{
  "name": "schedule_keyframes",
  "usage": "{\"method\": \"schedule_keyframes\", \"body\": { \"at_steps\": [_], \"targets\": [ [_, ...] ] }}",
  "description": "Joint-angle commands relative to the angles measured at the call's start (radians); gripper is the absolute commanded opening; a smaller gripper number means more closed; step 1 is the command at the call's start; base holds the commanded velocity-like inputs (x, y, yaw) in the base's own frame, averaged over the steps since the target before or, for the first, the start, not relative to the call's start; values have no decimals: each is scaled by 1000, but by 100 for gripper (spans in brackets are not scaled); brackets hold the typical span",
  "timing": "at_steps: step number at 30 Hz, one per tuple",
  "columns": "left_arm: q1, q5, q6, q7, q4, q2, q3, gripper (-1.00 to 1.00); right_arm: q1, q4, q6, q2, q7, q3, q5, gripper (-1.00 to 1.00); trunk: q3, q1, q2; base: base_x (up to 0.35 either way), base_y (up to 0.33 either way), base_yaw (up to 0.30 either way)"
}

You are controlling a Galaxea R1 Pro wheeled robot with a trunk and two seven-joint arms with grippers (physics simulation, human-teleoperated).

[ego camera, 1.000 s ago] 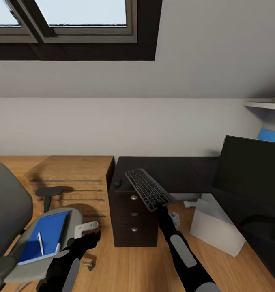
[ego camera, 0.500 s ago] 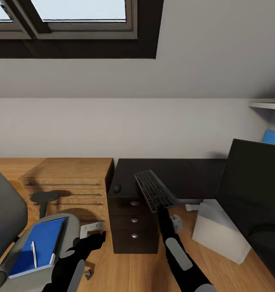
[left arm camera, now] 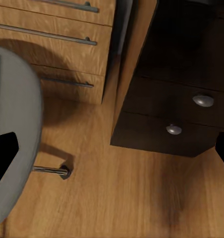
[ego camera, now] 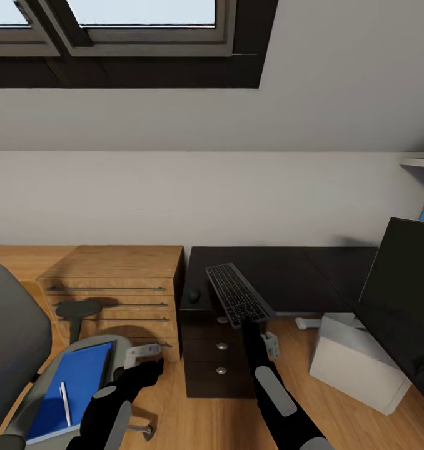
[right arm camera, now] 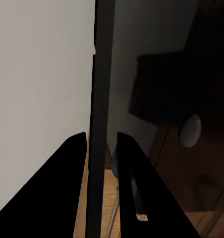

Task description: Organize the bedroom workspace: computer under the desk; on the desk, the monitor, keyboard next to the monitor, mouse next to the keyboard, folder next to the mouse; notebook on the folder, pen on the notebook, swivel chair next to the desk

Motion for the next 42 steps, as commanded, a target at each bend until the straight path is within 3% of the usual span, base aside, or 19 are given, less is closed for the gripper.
{"method": "schedule_keyframes", "body": {
  "at_steps": [1, 22, 42],
  "targets": [
    [-1, 10, 5, 9, 7, 0, -4, 100, -1, 1, -6, 0, 6, 3, -11, -100, -1, 0, -1, 16, 9, 0],
    [-1, 13, 5, 7, -1, 0, -6, 100, -1, 2, -6, 0, 3, -2, -11, -100, -1, 0, -1, 143, 1, 0],
    [-1, 14, 6, 10, -8, -1, -4, 100, -1, 6, -6, 0, -3, -1, -11, -100, -64, 77, -141, 0, 0, 0]
  ]
}}
